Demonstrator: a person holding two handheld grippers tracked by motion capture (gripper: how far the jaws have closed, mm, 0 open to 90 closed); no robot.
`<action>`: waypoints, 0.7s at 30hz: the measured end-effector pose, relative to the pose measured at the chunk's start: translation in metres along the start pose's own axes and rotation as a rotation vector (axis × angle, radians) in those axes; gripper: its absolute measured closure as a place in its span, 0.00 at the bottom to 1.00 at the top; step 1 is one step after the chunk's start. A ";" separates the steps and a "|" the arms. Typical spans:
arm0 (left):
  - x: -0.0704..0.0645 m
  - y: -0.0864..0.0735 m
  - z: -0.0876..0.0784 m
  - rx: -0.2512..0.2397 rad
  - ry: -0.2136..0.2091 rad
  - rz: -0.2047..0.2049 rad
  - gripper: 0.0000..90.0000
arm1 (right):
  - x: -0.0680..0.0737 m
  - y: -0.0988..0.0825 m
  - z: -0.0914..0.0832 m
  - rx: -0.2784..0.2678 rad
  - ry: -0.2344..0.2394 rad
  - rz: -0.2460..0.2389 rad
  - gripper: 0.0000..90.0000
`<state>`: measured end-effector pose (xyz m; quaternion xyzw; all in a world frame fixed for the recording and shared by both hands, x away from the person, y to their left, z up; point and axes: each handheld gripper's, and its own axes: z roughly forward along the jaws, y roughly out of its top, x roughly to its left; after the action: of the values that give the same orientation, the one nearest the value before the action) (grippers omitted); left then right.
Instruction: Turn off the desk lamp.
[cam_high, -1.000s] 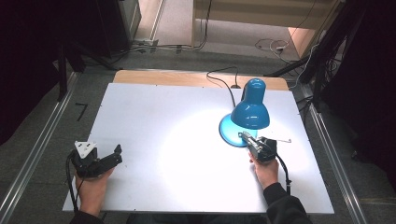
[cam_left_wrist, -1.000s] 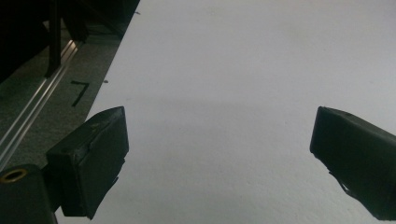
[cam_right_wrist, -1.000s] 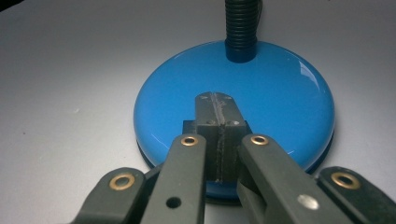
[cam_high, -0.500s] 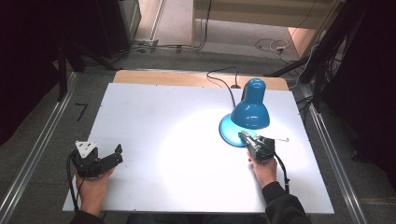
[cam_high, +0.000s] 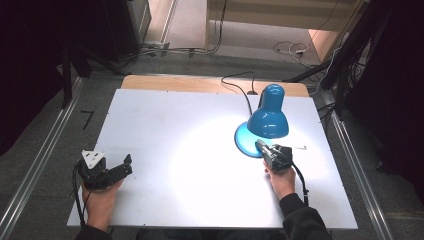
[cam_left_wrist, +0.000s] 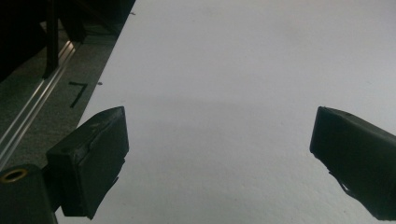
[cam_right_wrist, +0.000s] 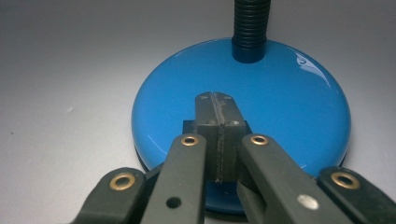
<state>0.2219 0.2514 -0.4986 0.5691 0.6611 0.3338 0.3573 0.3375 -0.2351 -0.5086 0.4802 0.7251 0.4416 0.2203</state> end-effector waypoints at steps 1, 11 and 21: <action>0.000 0.000 0.000 -0.001 -0.001 0.000 0.06 | 0.000 0.000 0.000 0.000 0.000 0.000 0.98; 0.000 0.000 0.000 -0.001 -0.001 0.001 0.06 | -0.001 0.001 0.001 -0.003 -0.003 0.009 0.98; -0.002 0.001 0.000 0.000 -0.004 0.006 0.06 | -0.001 0.001 0.002 -0.005 -0.007 -0.001 0.98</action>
<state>0.2228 0.2498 -0.4982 0.5717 0.6586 0.3340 0.3576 0.3393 -0.2350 -0.5089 0.4807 0.7235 0.4419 0.2241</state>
